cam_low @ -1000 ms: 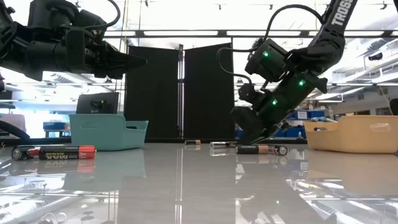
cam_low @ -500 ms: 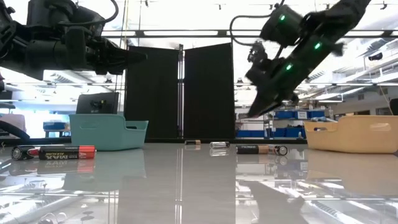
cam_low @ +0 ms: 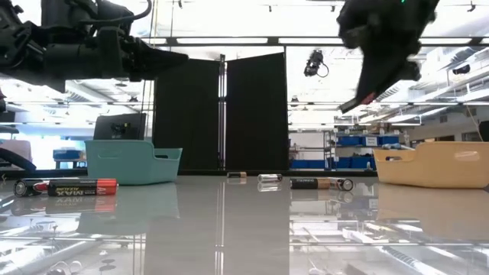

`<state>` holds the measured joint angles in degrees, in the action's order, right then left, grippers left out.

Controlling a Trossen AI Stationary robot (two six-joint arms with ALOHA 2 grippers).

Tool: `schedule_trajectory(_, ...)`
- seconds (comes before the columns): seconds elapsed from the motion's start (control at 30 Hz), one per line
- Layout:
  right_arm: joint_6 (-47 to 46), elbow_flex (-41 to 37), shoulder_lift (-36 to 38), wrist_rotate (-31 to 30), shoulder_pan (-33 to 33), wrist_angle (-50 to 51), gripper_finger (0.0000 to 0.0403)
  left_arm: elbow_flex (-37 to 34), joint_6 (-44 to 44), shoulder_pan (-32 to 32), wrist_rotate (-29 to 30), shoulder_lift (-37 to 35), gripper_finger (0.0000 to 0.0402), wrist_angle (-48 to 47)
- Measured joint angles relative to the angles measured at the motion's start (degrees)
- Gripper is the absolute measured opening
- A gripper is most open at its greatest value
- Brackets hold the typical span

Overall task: Sort batteries
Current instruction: Put the black and red battery into the orange bin

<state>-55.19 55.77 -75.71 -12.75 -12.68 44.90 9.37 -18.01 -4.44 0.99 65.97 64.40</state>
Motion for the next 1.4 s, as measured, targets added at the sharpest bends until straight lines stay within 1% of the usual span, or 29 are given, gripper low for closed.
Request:
schedule_trajectory(0.23, -18.2, 3.9, -0.1, 4.8, -10.7, 7.7, 0.0065, 1.9, -1.3, -2.4, -0.7, 0.0, 0.0008, 0.0)
schedule_trajectory(0.37, -30.6, 4.1, -0.1, 6.9, -17.6, 9.2, 0.0065, 3.3, -0.6, -3.9, -2.6, 0.0, 0.0008, -0.1)
schedule_trajectory(0.5, -41.5, 4.1, -0.1, 9.9, -24.7, 8.8, 0.0067, 4.4, 0.2, -5.5, -5.1, 0.0, 0.0008, -0.4)
schedule_trajectory(0.63, -51.0, 4.1, -0.1, 13.4, -31.3, 8.5, 0.0066, 5.6, 0.3, -7.4, -5.2, 0.0, 0.0008, -3.5)
schedule_trajectory(0.83, -63.9, 4.1, -0.1, 15.8, -39.2, 5.6, 0.0067, 6.0, 0.3, -8.8, -5.2, 0.0, 0.0008, -4.2)
schedule_trajectory(1.0, -71.6, 4.1, -0.6, 15.8, -43.7, 5.7, 0.0066, 6.0, 0.1, -8.8, -5.2, 0.0, 0.0008, -3.9)
schedule_trajectory(1.1, -73.9, 4.1, -2.5, 15.9, -45.1, 6.7, 0.0066, 6.0, 0.0, -9.0, -5.2, 0.0, 0.0008, -3.7)
schedule_trajectory(1.27, -74.9, 4.1, -7.8, 16.0, -45.2, 9.4, 0.0069, 6.0, 0.2, -10.0, -7.0, 0.0, 0.0008, -3.5)
schedule_trajectory(1.4, -75.8, 4.1, -12.6, 17.3, -44.6, 10.4, 0.0066, 6.3, 0.2, -10.2, -7.3, 0.0, 0.0008, -3.4)
